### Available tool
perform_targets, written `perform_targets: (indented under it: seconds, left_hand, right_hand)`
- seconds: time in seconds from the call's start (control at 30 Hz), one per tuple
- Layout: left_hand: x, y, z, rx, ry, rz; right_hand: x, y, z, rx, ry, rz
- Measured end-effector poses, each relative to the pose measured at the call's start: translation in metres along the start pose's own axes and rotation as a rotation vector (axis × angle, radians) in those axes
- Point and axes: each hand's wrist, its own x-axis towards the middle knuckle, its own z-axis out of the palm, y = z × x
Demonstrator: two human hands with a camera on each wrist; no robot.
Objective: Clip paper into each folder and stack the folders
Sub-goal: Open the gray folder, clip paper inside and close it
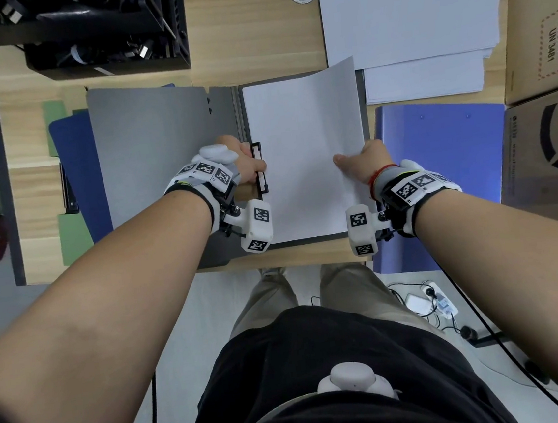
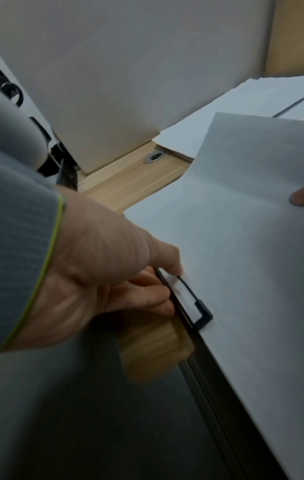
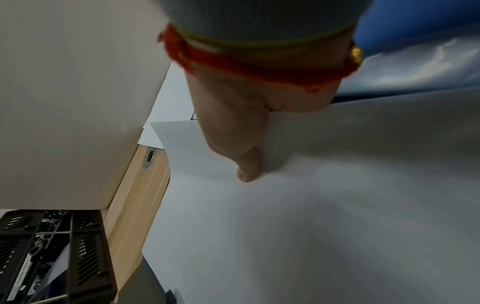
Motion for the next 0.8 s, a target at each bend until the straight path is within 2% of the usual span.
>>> perform_targets:
  seconds: [0.1,0.53,0.63,0.8]
  left_hand:
    - [-0.004,0.006,0.003,0.143,0.059,0.016]
    - [0.000,0.018,0.008,0.328,0.137,0.033]
    - [0.002,0.018,0.010,0.361,0.148,0.037]
    - [0.003,0.017,0.010,0.373,0.158,0.032]
  right_hand:
    - [-0.001,0.000,-0.001,0.005,0.003,0.004]
    - [0.000,-0.007,-0.003,-0.065,0.015,0.008]
    - [-0.001,-0.010,-0.003,-0.123,0.056,-0.016]
    - [0.001,-0.014,-0.003,-0.077,0.164,-0.075]
